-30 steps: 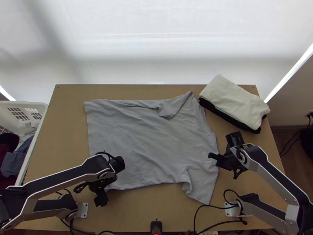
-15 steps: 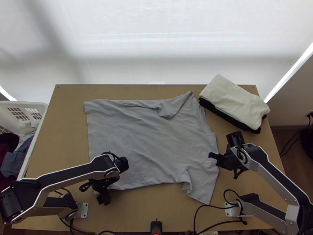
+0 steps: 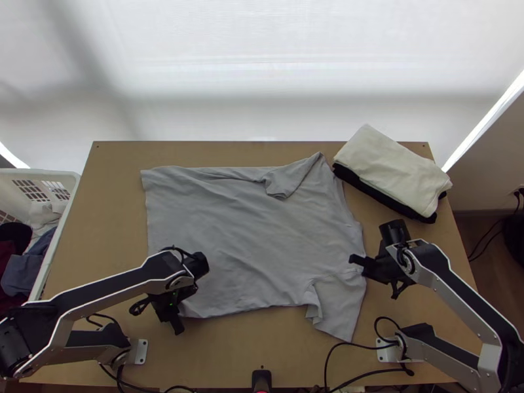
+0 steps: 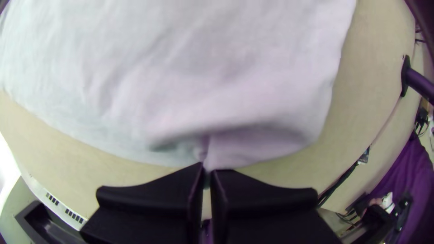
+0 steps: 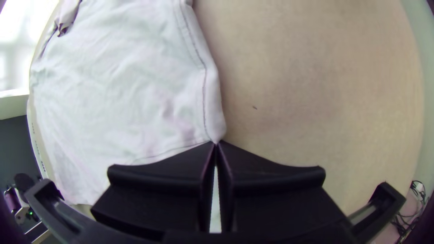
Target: Fold the t-shirt
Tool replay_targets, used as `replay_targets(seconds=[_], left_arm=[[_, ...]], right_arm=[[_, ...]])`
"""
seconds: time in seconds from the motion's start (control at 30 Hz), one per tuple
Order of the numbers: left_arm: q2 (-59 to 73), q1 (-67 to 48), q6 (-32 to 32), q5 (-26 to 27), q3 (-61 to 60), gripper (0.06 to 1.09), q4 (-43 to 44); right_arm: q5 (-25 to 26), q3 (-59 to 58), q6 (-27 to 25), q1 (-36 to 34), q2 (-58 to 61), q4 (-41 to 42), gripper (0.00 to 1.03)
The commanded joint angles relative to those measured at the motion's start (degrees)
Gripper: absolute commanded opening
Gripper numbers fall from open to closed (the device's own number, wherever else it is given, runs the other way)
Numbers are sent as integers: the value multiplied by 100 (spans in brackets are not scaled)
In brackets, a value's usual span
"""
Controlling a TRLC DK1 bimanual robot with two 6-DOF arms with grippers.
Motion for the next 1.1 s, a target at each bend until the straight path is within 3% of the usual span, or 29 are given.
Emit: replay_targets(seconds=[0.0, 0.17, 0.37, 0.73, 1.07], left_arm=[[-195, 391, 113, 15, 338, 10, 258], [-230, 1085, -177, 67, 945, 10, 592], [-327, 2035, -423, 85, 1437, 10, 1339], [-494, 3063, -1364, 67, 2931, 10, 2016], [-441, 3810, -2128, -29, 4214, 10, 2552]], right_arm=[[0, 325, -112, -54, -221, 32, 3], [96, 897, -173, -256, -318, 50, 3], [96, 1740, -692, -713, -327, 516, 3], [79, 3489, -753, -889, 517, 577, 3], [79, 4351, -656, -774, 886, 560, 3]])
